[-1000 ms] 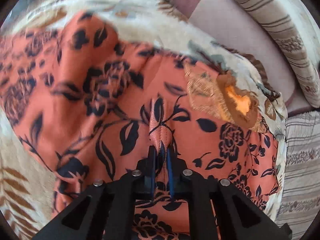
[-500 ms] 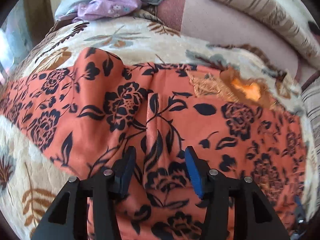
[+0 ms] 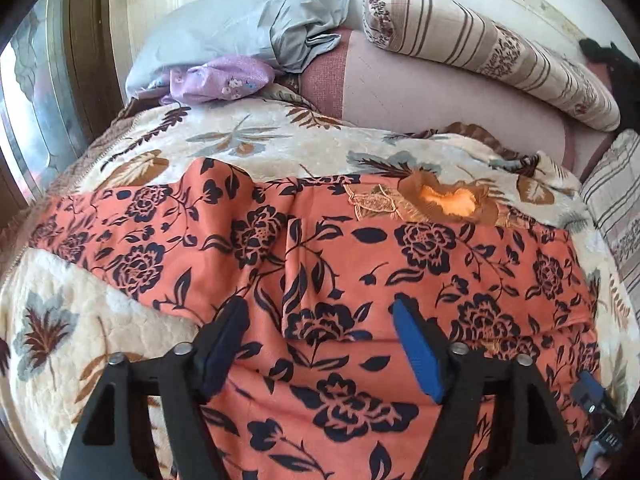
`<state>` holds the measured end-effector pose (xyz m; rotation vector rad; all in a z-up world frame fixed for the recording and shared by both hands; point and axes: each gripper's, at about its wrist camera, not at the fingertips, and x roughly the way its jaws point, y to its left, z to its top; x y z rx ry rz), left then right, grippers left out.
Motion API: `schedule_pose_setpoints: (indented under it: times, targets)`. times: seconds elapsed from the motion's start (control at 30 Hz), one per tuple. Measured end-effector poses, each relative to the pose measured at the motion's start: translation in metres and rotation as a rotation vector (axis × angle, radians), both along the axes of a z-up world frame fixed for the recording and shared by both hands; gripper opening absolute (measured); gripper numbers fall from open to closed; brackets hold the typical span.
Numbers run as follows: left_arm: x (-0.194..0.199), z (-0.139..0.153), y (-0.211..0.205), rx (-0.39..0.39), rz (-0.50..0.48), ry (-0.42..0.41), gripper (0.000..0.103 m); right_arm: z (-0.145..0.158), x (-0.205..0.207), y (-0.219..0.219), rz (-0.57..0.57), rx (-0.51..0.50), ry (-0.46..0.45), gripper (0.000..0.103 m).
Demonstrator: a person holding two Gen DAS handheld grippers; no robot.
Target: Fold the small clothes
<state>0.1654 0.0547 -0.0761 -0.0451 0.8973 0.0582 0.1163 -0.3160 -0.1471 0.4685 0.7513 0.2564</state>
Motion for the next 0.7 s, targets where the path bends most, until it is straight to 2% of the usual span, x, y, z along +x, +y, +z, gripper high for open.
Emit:
schedule_pose_setpoints:
  times: [0.1, 0.27, 0.43, 0.5, 0.57, 0.63, 0.7]
  targets:
    - [-0.013, -0.005, -0.004, 0.000, -0.002, 0.037, 0.076, 0.000, 0.000, 0.001, 0.000, -0.007, 0.002, 0.098]
    - [-0.016, -0.013, 0.000, -0.039, 0.008, 0.001, 0.076, 0.000, 0.001, 0.003, -0.002, -0.023, 0.007, 0.098]
    - [0.008, -0.034, 0.003, -0.125, 0.008, 0.021, 0.078, 0.000, 0.003, 0.009, -0.004, -0.069, 0.024, 0.099]
    - [0.016, -0.050, 0.004, -0.118, 0.010, 0.063, 0.079, 0.000, 0.004, 0.012, -0.006, -0.095, 0.032, 0.099]
    - [0.020, -0.072, 0.005, -0.078, 0.008, 0.128, 0.078, 0.000, 0.006, 0.016, -0.007, -0.127, 0.042, 0.099]
    - [0.011, -0.071, 0.001, -0.062, -0.027, 0.078, 0.084, 0.000, 0.007, 0.021, -0.009, -0.163, 0.054, 0.099]
    - [0.014, -0.071, 0.002, -0.087, -0.042, 0.087, 0.089, 0.000, 0.009, 0.026, -0.009, -0.206, 0.066, 0.099]
